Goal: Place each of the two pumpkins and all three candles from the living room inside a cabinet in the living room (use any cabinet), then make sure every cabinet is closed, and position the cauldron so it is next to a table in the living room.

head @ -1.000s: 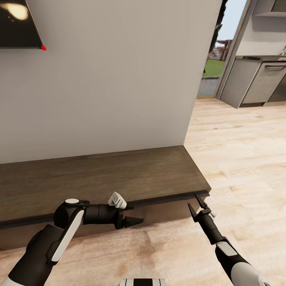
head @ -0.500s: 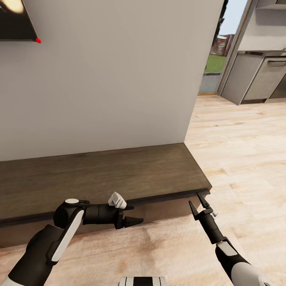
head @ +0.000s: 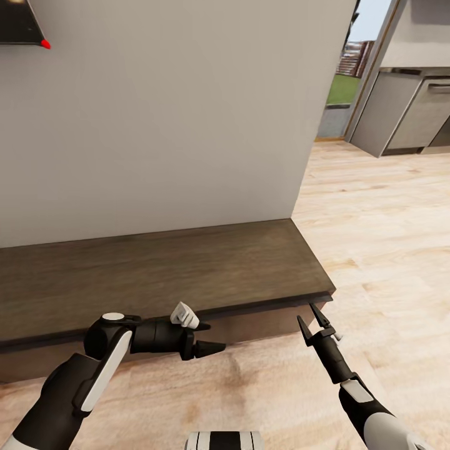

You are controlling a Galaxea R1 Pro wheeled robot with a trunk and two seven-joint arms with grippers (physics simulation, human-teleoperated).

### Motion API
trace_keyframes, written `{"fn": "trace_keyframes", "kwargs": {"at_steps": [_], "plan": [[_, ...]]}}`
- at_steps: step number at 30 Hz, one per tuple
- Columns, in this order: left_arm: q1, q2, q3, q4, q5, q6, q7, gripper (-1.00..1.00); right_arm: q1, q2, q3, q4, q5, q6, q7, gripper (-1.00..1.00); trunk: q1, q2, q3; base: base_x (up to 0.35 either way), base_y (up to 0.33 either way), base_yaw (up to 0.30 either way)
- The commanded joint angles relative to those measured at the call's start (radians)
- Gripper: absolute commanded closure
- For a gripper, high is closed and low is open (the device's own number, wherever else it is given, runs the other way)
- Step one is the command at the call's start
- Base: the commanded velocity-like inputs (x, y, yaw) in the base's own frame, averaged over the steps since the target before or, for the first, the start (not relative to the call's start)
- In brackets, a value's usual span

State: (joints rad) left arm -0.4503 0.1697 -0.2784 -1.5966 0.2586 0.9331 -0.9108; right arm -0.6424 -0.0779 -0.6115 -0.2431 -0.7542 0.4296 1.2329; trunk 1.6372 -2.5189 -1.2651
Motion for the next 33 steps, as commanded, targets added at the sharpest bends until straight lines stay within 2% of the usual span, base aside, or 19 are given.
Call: {"fn": "trace_keyframes", "kwargs": {"at_steps": [1, 33], "plan": [[-0.001, 0.001, -0.001, 0.0, 0.002, 0.005, 0.0, -1.0, 0.0, 0.0, 0.002, 0.001, -0.007, 0.009, 0.002, -1.0, 0.0, 0.0, -0.001, 0.0, 0.0, 0.0], [-0.001, 0.001, -0.001, 0.0, 0.002, -0.004, 0.0, -1.0, 0.0, 0.001, 0.004, -0.001, -0.006, 0.009, 0.002, -1.0, 0.0, 0.0, -0.001, 0.007, 0.0, 0.0]]}}
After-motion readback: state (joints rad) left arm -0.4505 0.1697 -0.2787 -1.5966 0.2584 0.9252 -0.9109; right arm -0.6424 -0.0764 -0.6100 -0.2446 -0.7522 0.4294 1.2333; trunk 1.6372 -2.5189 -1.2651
